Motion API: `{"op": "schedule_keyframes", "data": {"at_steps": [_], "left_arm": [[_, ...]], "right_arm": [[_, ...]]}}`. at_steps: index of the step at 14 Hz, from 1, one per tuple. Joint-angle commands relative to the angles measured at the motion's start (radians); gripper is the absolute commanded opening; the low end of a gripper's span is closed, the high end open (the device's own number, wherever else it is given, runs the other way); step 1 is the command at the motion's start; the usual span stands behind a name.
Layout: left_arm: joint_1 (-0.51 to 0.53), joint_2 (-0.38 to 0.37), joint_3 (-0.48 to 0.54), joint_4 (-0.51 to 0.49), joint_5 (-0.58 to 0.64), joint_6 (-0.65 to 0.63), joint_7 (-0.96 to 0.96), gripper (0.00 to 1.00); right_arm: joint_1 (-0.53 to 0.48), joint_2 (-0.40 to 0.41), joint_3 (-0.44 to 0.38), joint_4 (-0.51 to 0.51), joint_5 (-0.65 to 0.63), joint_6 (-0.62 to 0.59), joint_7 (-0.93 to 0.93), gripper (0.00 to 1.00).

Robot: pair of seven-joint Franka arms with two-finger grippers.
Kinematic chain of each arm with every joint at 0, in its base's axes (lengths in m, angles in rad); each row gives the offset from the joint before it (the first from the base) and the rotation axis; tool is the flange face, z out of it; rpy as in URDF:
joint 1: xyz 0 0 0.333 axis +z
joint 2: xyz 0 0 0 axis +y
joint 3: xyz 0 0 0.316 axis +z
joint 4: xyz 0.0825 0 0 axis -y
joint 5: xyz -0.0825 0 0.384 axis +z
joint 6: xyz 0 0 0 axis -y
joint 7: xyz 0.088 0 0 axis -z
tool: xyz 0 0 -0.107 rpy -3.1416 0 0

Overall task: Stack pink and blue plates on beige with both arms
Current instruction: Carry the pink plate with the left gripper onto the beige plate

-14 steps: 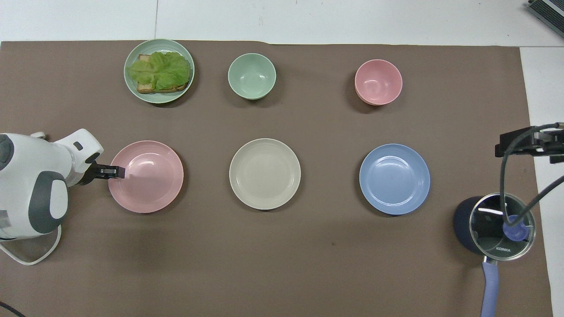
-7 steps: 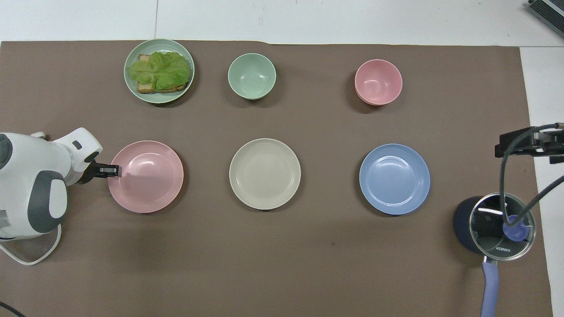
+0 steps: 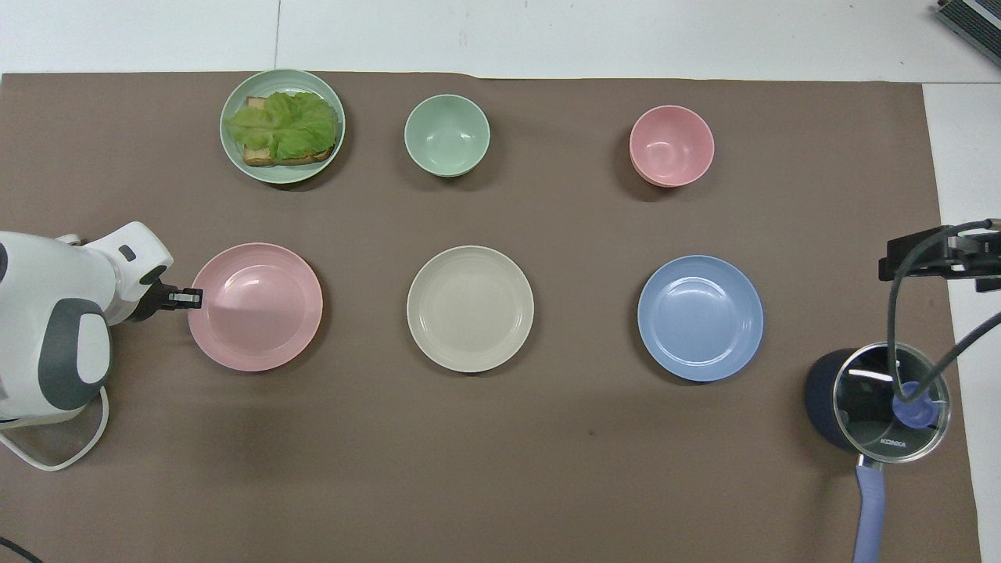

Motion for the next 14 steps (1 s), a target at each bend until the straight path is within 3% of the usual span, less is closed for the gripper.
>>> {"op": "schedule_keyframes", "data": {"at_steps": [1, 4, 7, 12, 14], "left_arm": [[0.010, -0.068, -0.013, 0.061, -0.030, -0.151, 0.011, 0.00], [-0.032, -0.100, -0.023, 0.056, -0.093, -0.200, -0.035, 0.00], [-0.195, -0.106, -0.023, 0.052, -0.098, -0.185, -0.240, 0.00], [-0.382, -0.080, -0.023, 0.047, -0.141, -0.055, -0.439, 0.00], [-0.475, -0.025, -0.023, 0.047, -0.141, 0.046, -0.556, 0.00]], "right_arm": [[-0.018, -0.020, 0.002, -0.022, 0.026, -0.001, -0.035, 1.00], [-0.018, -0.020, 0.002, -0.022, 0.026, -0.002, -0.035, 1.00], [-0.018, -0.020, 0.002, -0.022, 0.026, -0.002, -0.035, 1.00], [-0.020, -0.020, 0.002, -0.022, 0.026, -0.002, -0.035, 1.00], [-0.020, -0.020, 0.002, -0.022, 0.026, -0.002, -0.035, 1.00]]}}
